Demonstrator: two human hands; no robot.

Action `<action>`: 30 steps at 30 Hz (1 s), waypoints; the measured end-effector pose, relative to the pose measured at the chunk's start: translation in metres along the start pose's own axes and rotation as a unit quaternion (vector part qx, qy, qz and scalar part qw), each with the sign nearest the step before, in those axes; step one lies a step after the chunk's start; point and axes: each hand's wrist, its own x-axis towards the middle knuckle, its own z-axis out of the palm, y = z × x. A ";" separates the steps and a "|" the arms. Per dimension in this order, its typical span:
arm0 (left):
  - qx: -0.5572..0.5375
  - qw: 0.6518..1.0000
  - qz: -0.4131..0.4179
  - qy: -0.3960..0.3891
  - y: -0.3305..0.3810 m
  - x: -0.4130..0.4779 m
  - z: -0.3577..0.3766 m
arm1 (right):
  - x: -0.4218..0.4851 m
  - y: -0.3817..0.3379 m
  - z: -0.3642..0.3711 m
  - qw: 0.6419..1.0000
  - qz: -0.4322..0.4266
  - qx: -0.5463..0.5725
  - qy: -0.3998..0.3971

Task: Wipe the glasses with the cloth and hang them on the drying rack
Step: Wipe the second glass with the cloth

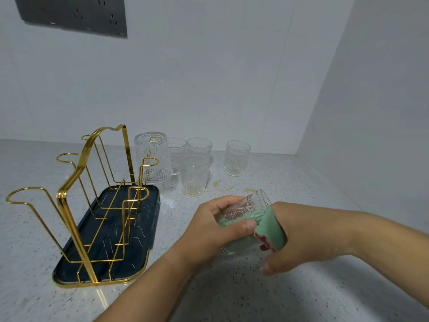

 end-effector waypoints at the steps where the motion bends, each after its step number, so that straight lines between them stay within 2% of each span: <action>1: -0.041 0.999 -0.024 -0.019 0.000 0.000 0.001 | 0.001 -0.003 0.001 0.999 -0.011 -0.047 0.011; 4: -0.143 0.982 -0.075 -0.097 0.005 0.001 -0.002 | 0.003 -0.005 0.005 0.967 -0.045 -0.247 0.032; 6: -0.177 0.973 -0.092 -0.118 0.006 0.002 -0.004 | 0.008 -0.001 0.007 0.955 -0.065 -0.284 0.048; 9: -0.186 0.970 -0.127 -0.089 0.010 0.003 -0.002 | 0.011 0.007 0.009 0.981 -0.069 -0.169 0.064; 13: -0.211 0.967 -0.144 -0.027 0.011 0.007 0.000 | 0.018 0.012 0.007 0.992 -0.068 -0.051 0.093; 18: -0.222 0.966 -0.130 -0.018 0.007 0.007 -0.005 | 0.023 0.011 -0.002 0.987 -0.107 0.084 0.091; 23: -0.182 0.976 -0.118 0.019 0.004 0.006 0.001 | 0.030 0.013 0.006 0.974 -0.072 0.182 0.112; 25: -0.169 0.979 -0.113 0.024 0.006 0.006 0.005 | 0.031 0.011 0.008 0.975 -0.065 0.165 0.133; 27: -0.202 0.969 -0.138 0.021 0.008 0.006 0.006 | 0.030 0.010 0.011 0.981 -0.056 0.119 0.143; 30: -0.311 0.925 -0.219 0.013 0.010 0.009 0.000 | 0.033 0.008 0.014 0.975 -0.111 -0.095 0.167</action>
